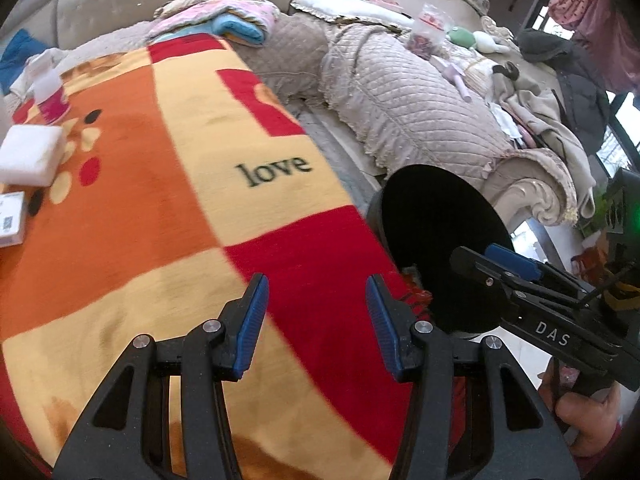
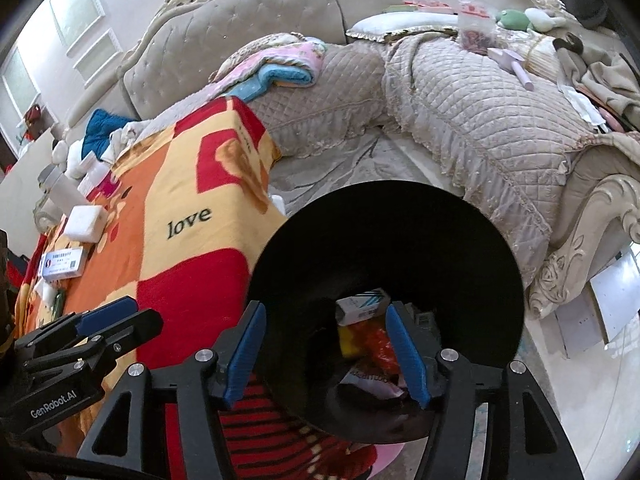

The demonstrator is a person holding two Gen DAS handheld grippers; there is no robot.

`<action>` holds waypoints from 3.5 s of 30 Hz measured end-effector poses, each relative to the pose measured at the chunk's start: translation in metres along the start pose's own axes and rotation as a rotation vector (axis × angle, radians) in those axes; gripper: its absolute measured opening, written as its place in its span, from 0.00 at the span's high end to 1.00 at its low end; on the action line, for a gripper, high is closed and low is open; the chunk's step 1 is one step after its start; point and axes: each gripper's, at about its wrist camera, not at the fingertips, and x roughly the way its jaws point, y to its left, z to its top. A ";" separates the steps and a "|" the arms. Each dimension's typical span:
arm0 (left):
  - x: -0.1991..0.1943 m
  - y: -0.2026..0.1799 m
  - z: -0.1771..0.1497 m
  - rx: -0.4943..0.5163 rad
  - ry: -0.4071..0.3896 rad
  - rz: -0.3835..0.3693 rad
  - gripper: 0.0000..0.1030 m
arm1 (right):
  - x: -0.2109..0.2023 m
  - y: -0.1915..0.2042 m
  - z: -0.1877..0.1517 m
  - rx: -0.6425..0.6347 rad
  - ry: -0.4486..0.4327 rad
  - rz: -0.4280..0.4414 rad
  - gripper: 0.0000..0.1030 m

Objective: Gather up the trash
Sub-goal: 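Return both open tools to the pile on the blanket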

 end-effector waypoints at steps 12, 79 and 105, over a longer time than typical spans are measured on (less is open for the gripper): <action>-0.031 0.052 -0.017 -0.078 -0.050 0.087 0.52 | 0.006 0.058 -0.007 -0.098 0.019 0.026 0.37; -0.084 0.282 -0.061 -0.350 -0.081 0.328 0.39 | 0.068 0.305 -0.023 -0.528 0.113 0.153 0.25; -0.088 0.283 -0.066 -0.372 -0.103 0.288 0.37 | 0.065 0.314 -0.037 -0.688 0.058 -0.011 0.25</action>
